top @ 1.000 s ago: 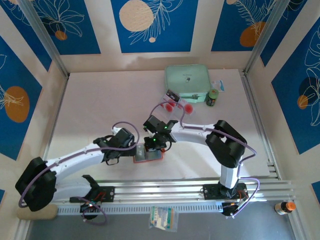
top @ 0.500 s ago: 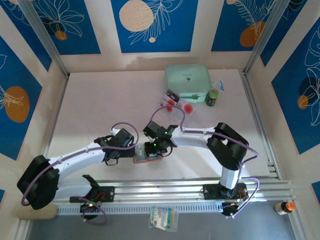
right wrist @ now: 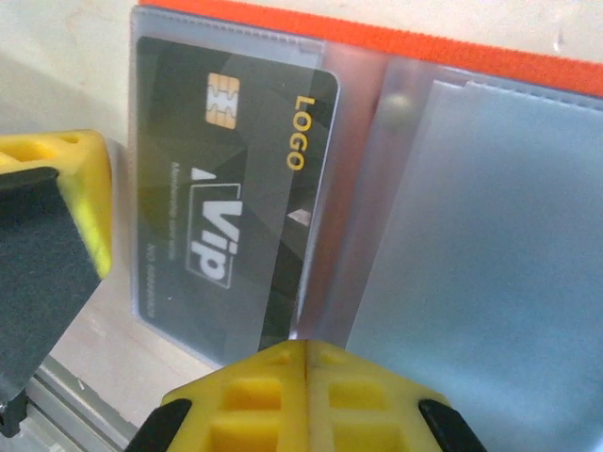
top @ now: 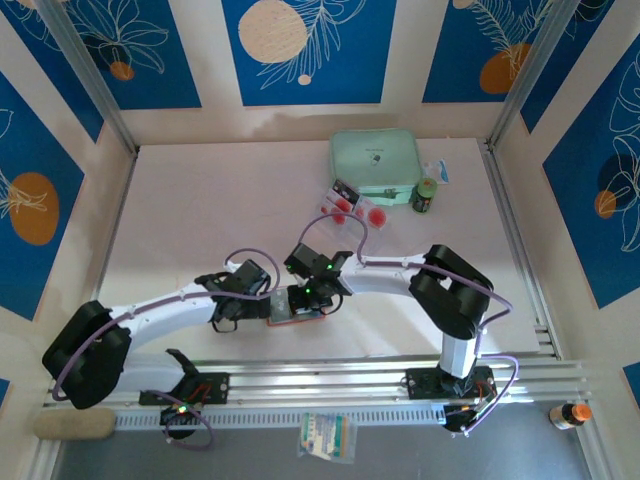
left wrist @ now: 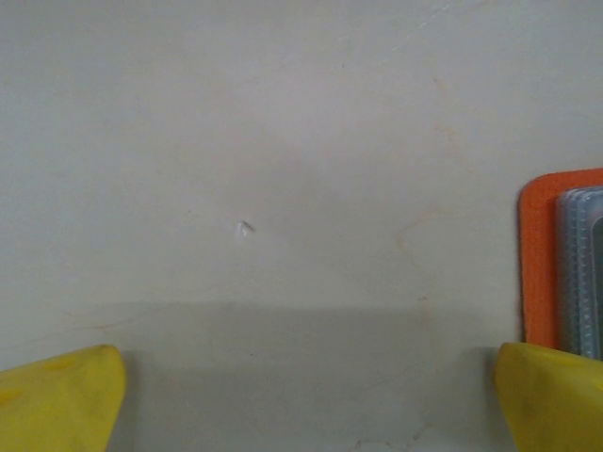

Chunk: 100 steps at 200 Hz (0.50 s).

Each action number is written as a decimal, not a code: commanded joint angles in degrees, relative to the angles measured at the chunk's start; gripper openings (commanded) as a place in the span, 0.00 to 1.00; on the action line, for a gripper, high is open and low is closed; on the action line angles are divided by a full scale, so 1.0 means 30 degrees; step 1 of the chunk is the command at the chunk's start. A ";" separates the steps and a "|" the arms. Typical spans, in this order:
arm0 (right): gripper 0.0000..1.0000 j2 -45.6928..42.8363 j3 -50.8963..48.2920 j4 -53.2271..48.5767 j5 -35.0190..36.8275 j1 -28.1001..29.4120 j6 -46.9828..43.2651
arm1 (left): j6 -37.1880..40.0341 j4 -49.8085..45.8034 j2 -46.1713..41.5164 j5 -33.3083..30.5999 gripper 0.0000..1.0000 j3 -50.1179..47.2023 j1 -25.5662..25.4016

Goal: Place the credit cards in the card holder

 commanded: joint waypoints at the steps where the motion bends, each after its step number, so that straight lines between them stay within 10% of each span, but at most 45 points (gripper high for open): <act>1: 0.00 0.0559 0.0615 0.0030 -0.0392 0.0177 0.0146 | -0.0125 0.0198 0.0358 0.0234 1.00 -0.0182 0.0211; 100: 0.00 0.1442 0.1659 -0.0488 -0.0966 0.0476 -0.0293 | -0.0094 0.0442 0.0270 0.0362 1.00 -0.0258 0.0201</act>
